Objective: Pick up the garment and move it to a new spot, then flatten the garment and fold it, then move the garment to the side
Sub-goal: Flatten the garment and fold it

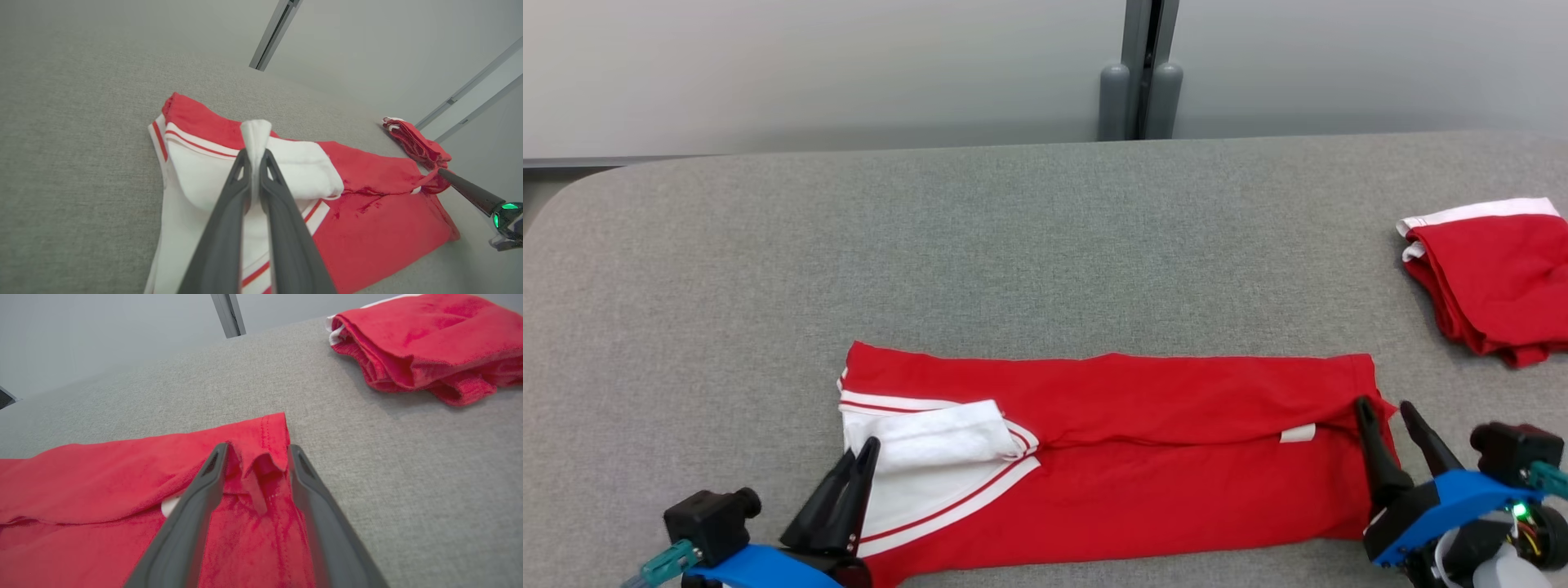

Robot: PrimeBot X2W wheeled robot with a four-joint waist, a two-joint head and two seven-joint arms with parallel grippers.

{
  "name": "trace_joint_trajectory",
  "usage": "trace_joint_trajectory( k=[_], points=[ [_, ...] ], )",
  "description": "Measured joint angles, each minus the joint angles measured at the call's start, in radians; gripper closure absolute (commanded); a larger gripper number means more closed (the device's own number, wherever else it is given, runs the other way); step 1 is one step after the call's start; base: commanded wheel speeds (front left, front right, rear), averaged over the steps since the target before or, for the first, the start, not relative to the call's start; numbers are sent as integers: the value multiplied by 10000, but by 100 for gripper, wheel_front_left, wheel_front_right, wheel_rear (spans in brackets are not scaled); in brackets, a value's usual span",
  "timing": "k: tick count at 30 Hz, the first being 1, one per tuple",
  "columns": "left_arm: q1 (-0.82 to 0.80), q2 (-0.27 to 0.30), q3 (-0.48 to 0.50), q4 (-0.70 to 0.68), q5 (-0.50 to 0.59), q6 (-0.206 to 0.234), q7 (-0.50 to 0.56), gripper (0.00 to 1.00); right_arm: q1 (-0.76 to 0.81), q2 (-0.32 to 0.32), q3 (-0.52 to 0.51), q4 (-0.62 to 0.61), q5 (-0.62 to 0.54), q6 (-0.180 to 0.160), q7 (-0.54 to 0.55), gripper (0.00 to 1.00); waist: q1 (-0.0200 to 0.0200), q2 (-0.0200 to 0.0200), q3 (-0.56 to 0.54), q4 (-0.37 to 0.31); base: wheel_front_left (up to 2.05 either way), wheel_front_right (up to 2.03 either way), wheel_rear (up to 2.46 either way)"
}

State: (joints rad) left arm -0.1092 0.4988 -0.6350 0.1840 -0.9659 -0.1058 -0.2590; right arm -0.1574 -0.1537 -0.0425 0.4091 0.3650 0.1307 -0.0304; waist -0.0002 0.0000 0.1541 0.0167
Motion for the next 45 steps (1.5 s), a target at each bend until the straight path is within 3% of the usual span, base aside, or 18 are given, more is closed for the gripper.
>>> trace_joint_trajectory(
  k=[8, 13, 23, 33, 42, 43, 44, 45],
  points=[
    [1443, -1223, 2466, -546, 945, -186, -29, 0, 915, 221, -535, -261, -8, 0, -518, 0, 1, 0, -240, 76, 0, 0, 0],
    [1806, -1555, 3400, -798, 1908, -201, -29, 0, 1076, 226, -828, -642, -138, 0, -462, 0, 1, 0, -351, 102, 0, 0, 0],
    [1543, -2184, 3799, -656, 2924, 355, -27, 0, 83, 295, -849, -560, -848, 0, 205, 0, 1, 0, -354, 265, 0, 0, 0],
    [1469, -2364, 3877, -541, 3154, 435, -29, 0, -90, 291, -1338, 945, -1910, 0, 222, 0, 3, 0, -240, 841, 0, 0, 0],
    [1492, -2418, 3894, -522, 3260, 382, -29, 0, -51, 514, -1486, 1866, -2571, -2, 36, 0, 3, 0, -276, 912, 0, 0, 0],
    [1493, -2418, 3881, -508, 3273, 382, -29, 0, -78, 531, -1430, 1967, -2569, -2, 33, 16, 3, 0, -280, 897, 0, 0, 0],
    [1493, -2418, 3860, -502, 3315, 385, -29, 0, -137, 546, -1371, 2079, -2560, -2, 25, 48, 2, 0, -284, 880, 0, 0, 0],
    [1494, -2416, 3835, -499, 3342, 389, -29, 0, -199, 554, -1327, 2184, -2522, -4, 10, 60, 2, 0, -286, 860, 0, 0, 0]
  ],
)
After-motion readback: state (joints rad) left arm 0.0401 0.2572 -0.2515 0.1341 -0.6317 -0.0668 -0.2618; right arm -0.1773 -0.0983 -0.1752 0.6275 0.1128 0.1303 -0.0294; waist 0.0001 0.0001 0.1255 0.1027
